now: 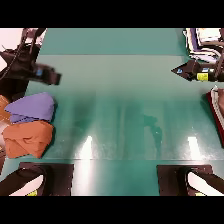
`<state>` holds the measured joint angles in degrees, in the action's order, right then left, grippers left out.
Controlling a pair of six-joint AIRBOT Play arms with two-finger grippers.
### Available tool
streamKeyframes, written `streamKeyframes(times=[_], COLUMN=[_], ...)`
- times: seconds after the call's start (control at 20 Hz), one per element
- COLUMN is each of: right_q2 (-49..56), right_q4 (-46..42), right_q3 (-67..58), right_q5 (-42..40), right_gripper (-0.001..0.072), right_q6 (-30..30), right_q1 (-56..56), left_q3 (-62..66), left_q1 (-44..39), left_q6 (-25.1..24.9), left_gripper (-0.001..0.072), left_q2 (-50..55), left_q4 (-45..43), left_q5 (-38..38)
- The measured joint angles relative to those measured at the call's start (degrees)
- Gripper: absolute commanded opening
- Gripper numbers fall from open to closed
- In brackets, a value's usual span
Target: Fold the shirts.
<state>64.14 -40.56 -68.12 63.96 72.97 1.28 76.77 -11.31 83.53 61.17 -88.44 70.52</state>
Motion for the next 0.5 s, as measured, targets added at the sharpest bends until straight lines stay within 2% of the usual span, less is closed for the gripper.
streamKeyframes(times=[0.05,0.15,0.25,0.5], right_q2=[0.0,0.0,0.0,0.0], right_q4=[0.0,0.0,0.0,0.0], right_q3=[0.0,0.0,0.0,0.0], right_q5=[0.2,0.3,0.5,0.5], right_gripper=[0.0013,0.0013,0.0013,0.0013], right_q6=[0.0,0.0,0.0,0.0], right_q1=[0.0,0.0,0.0,0.0], left_q3=[-1.3,-5.3,-11.2,-26.7], left_q1=[1.9,6.3,10.7,17.8], left_q6=[0.2,1.0,2.4,4.4], left_gripper=[0.072,0.0712,0.0712,0.071], left_q2=[-0.1,-0.1,-0.1,0.0], left_q4=[-3.9,-9.4,-12.5,-13.7], left_q5=[1.9,3.6,1.9,-11.2])
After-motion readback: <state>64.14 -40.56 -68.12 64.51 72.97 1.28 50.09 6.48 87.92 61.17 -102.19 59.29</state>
